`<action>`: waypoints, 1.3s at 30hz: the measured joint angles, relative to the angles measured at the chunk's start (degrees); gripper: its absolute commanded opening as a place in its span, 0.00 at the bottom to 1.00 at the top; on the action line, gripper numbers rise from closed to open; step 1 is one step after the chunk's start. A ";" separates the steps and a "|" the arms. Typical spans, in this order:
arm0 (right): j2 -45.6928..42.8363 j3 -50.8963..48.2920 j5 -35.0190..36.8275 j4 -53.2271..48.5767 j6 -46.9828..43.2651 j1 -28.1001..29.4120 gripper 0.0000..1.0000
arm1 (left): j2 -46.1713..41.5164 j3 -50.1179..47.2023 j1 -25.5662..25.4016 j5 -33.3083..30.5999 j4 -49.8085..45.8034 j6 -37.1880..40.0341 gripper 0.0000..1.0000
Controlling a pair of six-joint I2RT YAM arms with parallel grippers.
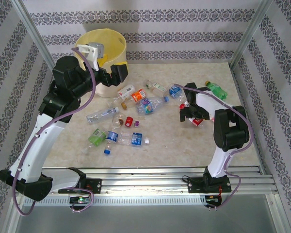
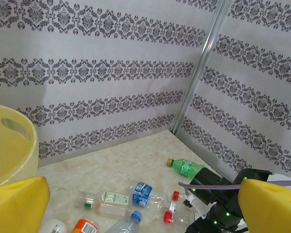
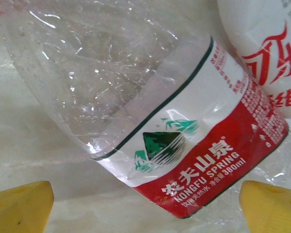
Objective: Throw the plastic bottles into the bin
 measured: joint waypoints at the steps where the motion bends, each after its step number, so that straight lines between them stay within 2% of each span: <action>1: 0.22 0.00 -0.07 0.00 -0.15 0.00 0.98 | -0.04 -0.11 0.00 0.00 0.02 0.00 1.00; 8: 1.40 -0.31 -3.80 0.90 -1.14 -0.37 0.98 | -0.61 -1.11 0.00 0.00 0.07 0.00 1.00; 19: 0.28 -0.94 -10.12 2.01 -0.61 -0.20 0.92 | -0.61 -1.68 0.00 0.04 0.35 0.00 1.00; 31: -3.72 -3.15 -25.68 4.96 12.02 6.97 0.93 | -0.61 -2.99 0.00 0.02 0.76 -0.02 1.00; 39: -9.01 0.50 -26.99 1.18 14.23 6.84 0.97 | -0.61 -3.10 0.00 0.02 2.23 -0.04 1.00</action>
